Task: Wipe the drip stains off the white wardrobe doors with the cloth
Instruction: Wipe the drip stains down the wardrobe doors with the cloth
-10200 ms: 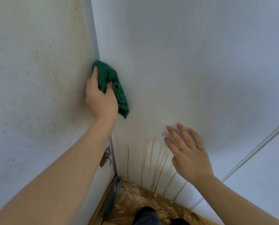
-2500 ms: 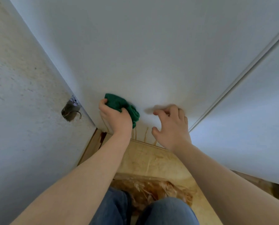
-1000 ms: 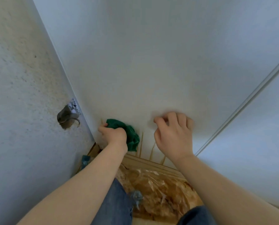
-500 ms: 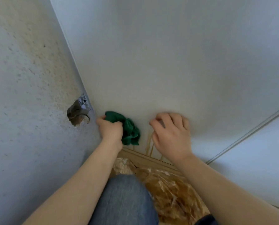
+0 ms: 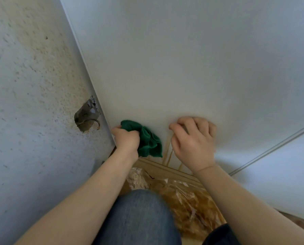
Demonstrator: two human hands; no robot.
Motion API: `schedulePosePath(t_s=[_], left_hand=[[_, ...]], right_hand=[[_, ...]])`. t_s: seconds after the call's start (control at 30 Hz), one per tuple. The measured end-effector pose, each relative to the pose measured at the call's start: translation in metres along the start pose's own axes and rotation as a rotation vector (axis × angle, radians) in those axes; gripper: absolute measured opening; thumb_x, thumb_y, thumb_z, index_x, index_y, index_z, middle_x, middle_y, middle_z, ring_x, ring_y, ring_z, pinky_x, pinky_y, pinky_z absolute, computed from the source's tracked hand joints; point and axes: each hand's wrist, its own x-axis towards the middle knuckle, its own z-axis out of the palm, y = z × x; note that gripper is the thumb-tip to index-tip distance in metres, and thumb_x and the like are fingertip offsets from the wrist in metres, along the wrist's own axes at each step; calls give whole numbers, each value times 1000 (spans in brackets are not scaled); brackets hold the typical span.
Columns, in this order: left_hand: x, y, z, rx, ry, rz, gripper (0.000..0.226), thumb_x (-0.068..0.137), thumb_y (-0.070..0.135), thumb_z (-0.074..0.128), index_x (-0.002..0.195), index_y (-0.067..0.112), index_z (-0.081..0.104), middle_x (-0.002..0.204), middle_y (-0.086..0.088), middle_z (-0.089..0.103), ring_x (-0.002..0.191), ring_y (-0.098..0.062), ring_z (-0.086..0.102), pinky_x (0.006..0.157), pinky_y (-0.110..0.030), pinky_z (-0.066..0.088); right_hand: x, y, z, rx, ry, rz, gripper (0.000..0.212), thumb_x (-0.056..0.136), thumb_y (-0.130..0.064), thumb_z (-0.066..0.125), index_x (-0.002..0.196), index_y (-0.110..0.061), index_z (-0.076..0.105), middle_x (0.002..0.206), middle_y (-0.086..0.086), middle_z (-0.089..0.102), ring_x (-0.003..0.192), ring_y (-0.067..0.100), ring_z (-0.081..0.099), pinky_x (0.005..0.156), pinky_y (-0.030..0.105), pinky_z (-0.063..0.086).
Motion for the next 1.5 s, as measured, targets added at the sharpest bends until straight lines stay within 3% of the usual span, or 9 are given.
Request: schedulePosePath(t_s=[0.13,0.3,0.47,0.7,0.77,1.0,1.17,1.33,1.5], left_hand=[[2,-8,1,43,58,79,43,89,-11,39,123,15,30,127,-11,41,112,-24,47,100,-42,44],[4,1,6,-100,124,-98,50,95,-7,26,142,9,24,144,-11,33,127,-26,39,110,-42,30],[2,-2,7,0,74,19,49,90,-11,38,133,10,28,130,-13,40,117,-29,47,101,-48,42],[38,-12,-6,150,253,-100,52,94,8,46,142,2,27,142,-19,39,125,-34,46,99,-42,44],[31,-12,-3,151,177,-88,50,96,4,41,143,5,23,143,-18,37,125,-33,44,101,-42,42],[35,-24,-7,204,93,92,34,89,-8,40,116,11,31,116,-8,42,104,-26,48,96,-43,46],[53,-44,-18,105,68,-44,24,91,-7,42,114,2,43,118,-21,54,89,-30,58,74,-41,54],[33,-49,-14,73,-98,0,37,93,-4,43,116,21,28,102,-7,48,93,-24,54,78,-41,51],[70,-69,-17,61,54,-151,37,101,6,30,135,19,26,130,-9,43,101,-30,52,97,-43,44]], right_hand=[[-4,0,5,12,8,14,14,66,-9,64,76,-17,70,82,2,66,87,23,42,73,34,33],[-6,7,8,75,28,-36,15,70,-9,63,80,-18,69,84,1,67,86,21,44,66,34,45],[-2,3,7,60,66,-12,14,70,-8,61,74,-19,69,80,-1,66,83,20,43,70,33,32],[-2,4,-3,26,-46,-22,14,64,-11,64,75,-18,68,86,1,65,85,21,43,73,33,29],[-3,5,-5,19,-63,-39,12,64,-11,65,74,-18,67,86,1,65,85,22,43,74,33,30],[-2,-8,7,-30,-1,79,10,64,-8,63,66,-18,65,77,3,61,81,25,39,72,37,30],[-2,-2,6,-30,9,27,11,63,-9,66,67,-19,65,77,1,62,81,23,40,71,34,28],[0,-7,7,-31,43,80,12,64,-8,64,66,-19,65,75,1,62,80,23,40,71,34,28],[1,-9,9,-37,47,99,12,64,-9,65,65,-20,65,73,0,61,79,22,40,70,35,27]])
